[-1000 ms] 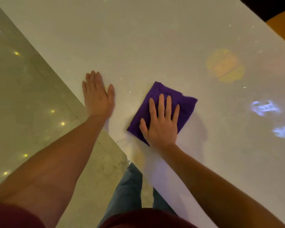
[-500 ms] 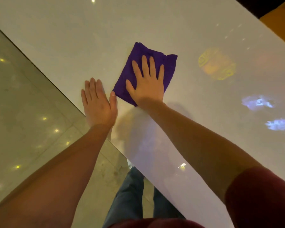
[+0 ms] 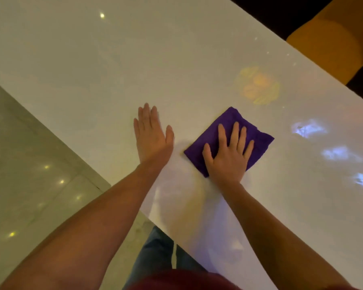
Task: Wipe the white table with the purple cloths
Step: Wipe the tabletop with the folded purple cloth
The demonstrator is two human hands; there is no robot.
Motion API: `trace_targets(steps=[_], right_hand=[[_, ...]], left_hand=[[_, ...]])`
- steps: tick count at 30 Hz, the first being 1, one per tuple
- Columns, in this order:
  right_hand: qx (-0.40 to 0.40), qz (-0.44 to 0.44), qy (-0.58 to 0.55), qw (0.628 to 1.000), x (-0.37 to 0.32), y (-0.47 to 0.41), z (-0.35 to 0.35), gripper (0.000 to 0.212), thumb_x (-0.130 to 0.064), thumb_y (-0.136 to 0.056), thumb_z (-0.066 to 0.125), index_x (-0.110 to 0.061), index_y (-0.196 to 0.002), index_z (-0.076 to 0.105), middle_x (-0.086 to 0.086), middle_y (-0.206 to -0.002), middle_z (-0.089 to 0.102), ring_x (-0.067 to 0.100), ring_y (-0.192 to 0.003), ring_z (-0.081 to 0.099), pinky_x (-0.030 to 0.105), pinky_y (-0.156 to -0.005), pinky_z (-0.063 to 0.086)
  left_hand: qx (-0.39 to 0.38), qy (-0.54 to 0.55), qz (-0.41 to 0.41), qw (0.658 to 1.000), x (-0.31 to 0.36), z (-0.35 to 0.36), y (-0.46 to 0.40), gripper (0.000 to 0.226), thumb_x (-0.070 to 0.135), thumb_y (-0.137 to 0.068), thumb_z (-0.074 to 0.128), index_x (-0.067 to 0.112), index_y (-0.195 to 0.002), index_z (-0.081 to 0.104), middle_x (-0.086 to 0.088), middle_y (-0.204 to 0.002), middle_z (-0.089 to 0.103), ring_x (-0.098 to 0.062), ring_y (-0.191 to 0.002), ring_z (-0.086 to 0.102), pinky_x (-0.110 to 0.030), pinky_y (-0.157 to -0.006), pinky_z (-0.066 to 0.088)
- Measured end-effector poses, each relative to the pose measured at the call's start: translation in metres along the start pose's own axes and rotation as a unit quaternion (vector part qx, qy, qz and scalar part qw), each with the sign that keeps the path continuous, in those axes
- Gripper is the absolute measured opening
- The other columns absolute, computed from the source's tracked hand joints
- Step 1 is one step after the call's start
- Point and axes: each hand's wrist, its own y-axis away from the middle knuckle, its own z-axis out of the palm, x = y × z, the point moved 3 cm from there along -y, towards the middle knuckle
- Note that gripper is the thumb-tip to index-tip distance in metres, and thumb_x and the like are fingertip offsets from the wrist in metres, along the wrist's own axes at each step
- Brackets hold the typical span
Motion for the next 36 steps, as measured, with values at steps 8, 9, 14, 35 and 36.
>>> trace_targets(steps=[8, 9, 14, 35, 36], right_hand=[[0.011, -0.050, -0.001, 0.999, -0.056, -0.170, -0.008, 0.076, -0.064, -0.104, 0.023, -0.024, -0.168, 0.024, 0.017, -0.176, 0.017, 0.042, -0.163, 0.011, 0.067, -0.128, 0.006], [0.013, -0.055, 0.001, 0.998, -0.069, -0.187, -0.008, 0.075, -0.063, -0.104, 0.021, -0.024, -0.168, 0.024, 0.017, -0.176, 0.017, 0.042, -0.163, 0.011, 0.068, -0.128, 0.006], [0.004, -0.097, -0.002, 0.995, -0.083, -0.196, -0.005, 0.072, -0.060, -0.108, 0.019, -0.021, -0.169, 0.022, 0.016, -0.176, 0.018, 0.040, -0.163, 0.012, 0.064, -0.130, 0.008], [0.035, -0.088, -0.021, 0.995, -0.071, -0.164, -0.005, 0.072, -0.062, -0.104, 0.028, -0.023, -0.164, 0.036, 0.015, -0.174, 0.026, 0.040, -0.161, 0.020, 0.063, -0.130, 0.012], [0.034, -0.089, -0.021, 0.995, -0.081, -0.183, -0.005, 0.073, -0.063, -0.103, 0.026, -0.023, -0.164, 0.035, 0.015, -0.174, 0.025, 0.040, -0.161, 0.019, 0.064, -0.130, 0.011]], left_hand=[[0.011, -0.099, -0.013, 0.995, 0.004, 0.036, 0.002, 0.064, 0.041, -0.105, 0.034, 0.002, -0.156, 0.032, -0.020, -0.167, 0.024, -0.037, -0.157, 0.015, -0.055, -0.128, 0.012], [0.013, -0.102, -0.009, 0.995, 0.004, 0.037, 0.002, 0.064, 0.041, -0.105, 0.032, 0.003, -0.157, 0.031, -0.020, -0.168, 0.023, -0.037, -0.157, 0.015, -0.054, -0.128, 0.011], [0.025, -0.109, -0.016, 0.994, 0.007, 0.035, 0.003, 0.063, 0.040, -0.105, 0.031, 0.005, -0.157, 0.032, -0.017, -0.168, 0.025, -0.035, -0.158, 0.016, -0.053, -0.128, 0.014], [0.035, -0.069, -0.012, 0.997, 0.006, 0.037, 0.001, 0.054, 0.024, -0.108, 0.034, 0.004, -0.157, 0.036, -0.016, -0.168, 0.024, -0.035, -0.158, 0.015, -0.055, -0.127, 0.013], [0.035, -0.064, -0.013, 0.997, 0.005, 0.039, 0.000, 0.054, 0.025, -0.107, 0.033, 0.004, -0.157, 0.036, -0.016, -0.169, 0.024, -0.035, -0.158, 0.014, -0.055, -0.128, 0.012]])
